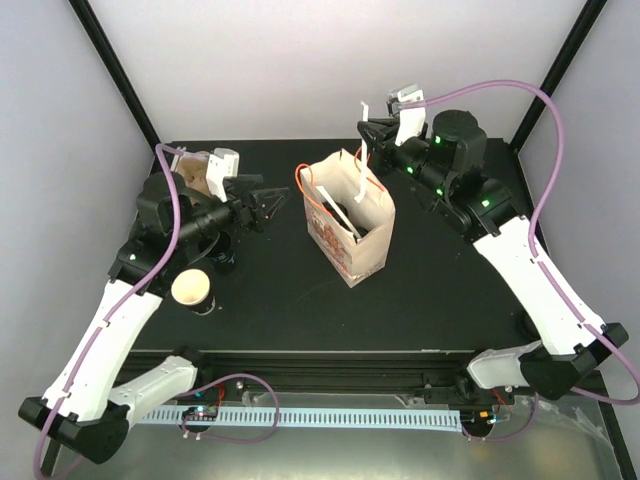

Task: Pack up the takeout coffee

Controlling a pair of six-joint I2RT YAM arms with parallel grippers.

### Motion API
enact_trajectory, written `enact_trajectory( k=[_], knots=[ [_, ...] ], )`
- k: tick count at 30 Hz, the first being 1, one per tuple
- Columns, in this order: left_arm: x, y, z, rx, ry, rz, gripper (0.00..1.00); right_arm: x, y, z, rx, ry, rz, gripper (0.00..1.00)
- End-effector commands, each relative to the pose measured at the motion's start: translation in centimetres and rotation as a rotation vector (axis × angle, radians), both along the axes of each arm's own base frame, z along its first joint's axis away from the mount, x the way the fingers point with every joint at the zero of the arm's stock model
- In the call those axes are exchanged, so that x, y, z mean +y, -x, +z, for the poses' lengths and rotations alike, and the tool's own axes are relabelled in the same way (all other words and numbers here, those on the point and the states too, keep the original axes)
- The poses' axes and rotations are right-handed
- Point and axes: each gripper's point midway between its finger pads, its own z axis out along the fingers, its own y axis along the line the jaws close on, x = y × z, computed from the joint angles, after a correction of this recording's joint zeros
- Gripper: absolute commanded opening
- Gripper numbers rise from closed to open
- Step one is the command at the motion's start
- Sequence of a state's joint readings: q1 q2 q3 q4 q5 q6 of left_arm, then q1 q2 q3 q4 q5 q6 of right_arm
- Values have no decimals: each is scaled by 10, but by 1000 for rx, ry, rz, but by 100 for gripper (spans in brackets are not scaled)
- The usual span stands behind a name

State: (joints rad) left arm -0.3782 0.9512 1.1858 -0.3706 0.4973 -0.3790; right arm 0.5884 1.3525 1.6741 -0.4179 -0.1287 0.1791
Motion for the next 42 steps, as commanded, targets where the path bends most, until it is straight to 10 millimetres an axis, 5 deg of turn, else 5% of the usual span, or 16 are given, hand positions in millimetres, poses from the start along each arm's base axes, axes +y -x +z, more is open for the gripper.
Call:
enact_trajectory(
  k=[1,9,14,20,26,29,34,42],
  knots=[
    [10,1,-5,17,-11,47,97,-1,-13,-13,-89,89,-50,17],
    [19,1,-9,-1,-37,91,99,9,-7,-43,-62,137,5,26],
    [27,-5,-20,19,-66,150,99,-7,-4,-44,-52,141,-60,73],
    [72,-16,-57,39,-151,413,99,-40,14,-74,-45,170,-153,100],
    [153,-7,-100,-12,-295,824,99,-106,42,-102,-177,108,-395,100],
    [176,1,-122,-9,-337,933,98,-130,59,-124,-220,93,-460,100],
    [198,9,-159,11,-413,1037,99,-162,73,-170,-155,89,-568,100],
    [210,-6,-219,6,-466,1135,99,-196,70,-244,-24,102,-703,97]
  ],
)
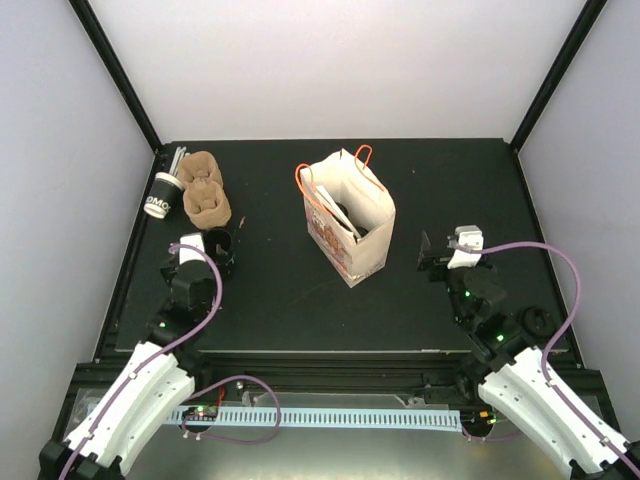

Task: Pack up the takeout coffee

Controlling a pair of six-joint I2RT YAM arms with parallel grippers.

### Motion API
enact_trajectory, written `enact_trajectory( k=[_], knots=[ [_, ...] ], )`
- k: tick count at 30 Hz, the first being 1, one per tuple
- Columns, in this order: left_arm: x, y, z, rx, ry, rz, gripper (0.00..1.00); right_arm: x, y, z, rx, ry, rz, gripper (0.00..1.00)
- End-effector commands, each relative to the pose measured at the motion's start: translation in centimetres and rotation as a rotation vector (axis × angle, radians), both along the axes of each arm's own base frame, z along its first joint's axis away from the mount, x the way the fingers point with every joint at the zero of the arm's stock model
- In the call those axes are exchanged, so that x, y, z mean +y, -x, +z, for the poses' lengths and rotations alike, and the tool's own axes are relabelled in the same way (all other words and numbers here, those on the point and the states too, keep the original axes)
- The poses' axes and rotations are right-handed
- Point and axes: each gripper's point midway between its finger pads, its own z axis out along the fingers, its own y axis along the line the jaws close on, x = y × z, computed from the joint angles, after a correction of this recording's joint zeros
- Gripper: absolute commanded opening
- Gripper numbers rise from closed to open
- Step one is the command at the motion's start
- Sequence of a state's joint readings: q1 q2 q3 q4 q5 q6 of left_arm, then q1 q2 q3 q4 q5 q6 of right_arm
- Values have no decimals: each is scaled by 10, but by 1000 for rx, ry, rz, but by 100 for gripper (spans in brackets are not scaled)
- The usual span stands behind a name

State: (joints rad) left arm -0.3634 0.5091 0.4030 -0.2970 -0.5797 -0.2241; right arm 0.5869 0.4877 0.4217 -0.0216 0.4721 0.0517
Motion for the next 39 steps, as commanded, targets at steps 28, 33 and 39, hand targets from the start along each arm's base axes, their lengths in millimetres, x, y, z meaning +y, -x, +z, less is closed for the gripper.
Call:
enact_trajectory(
  k=[28,33,39],
  knots=[
    [1,-117,-23,-226,-121,-133,98,-82,-92,-79,-58,-7,-125,100],
    [1,-120,-32,-234,-126,-151,99,-73,-106,-98,-61,22,-72,100],
    [1,-123,-38,-195,-107,-174,99,-83,-122,-106,29,10,-127,100]
  ],
)
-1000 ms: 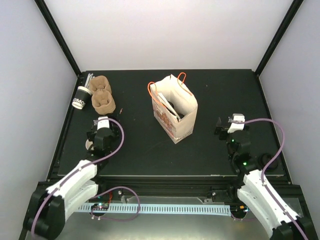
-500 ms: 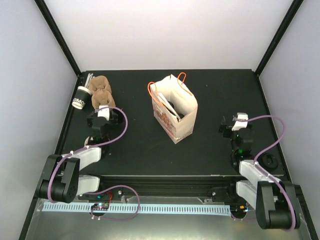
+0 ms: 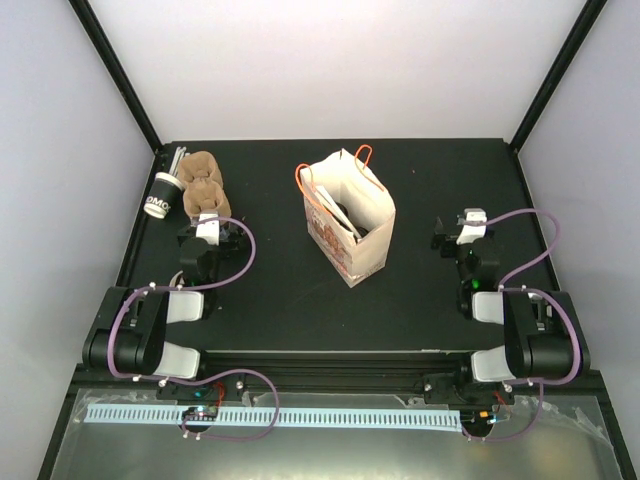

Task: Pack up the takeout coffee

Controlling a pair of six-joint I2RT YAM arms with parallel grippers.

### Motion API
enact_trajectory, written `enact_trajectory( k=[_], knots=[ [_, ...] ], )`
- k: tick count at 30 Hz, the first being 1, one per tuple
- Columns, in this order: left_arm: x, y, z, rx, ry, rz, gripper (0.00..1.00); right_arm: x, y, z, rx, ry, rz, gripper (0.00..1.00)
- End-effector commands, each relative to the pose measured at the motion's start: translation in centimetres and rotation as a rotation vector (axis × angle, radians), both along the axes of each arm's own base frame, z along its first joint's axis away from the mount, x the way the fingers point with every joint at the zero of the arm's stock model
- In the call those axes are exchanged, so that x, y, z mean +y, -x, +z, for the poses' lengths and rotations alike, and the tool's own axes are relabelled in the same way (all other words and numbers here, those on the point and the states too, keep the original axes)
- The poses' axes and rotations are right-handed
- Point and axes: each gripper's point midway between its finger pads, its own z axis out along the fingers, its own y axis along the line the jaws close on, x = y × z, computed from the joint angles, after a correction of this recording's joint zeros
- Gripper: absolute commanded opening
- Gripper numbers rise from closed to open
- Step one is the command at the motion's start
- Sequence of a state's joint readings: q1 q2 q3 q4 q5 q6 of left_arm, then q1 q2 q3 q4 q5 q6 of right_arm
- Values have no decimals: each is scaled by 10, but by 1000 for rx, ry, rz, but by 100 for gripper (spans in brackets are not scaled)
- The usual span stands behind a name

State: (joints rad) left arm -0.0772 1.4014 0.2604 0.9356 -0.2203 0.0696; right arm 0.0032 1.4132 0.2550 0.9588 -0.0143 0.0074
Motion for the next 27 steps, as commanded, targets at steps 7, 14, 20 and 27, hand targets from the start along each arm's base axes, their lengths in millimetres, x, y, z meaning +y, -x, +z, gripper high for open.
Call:
enact_trajectory(
  k=[7,14,20,27],
  knots=[
    [-6,-10,27,-82,30,-51,99,-6,-10,30,-94,6,-31,100],
    [-6,-10,27,-83,29,-50,99,-6,-10,29,-86,6,-30,100],
    [-6,-10,26,-81,29,-51,99,-7,-11,28,-83,5,-31,100],
    [-6,-10,27,-82,29,-51,99,-7,-11,28,-83,5,-32,100]
  ],
)
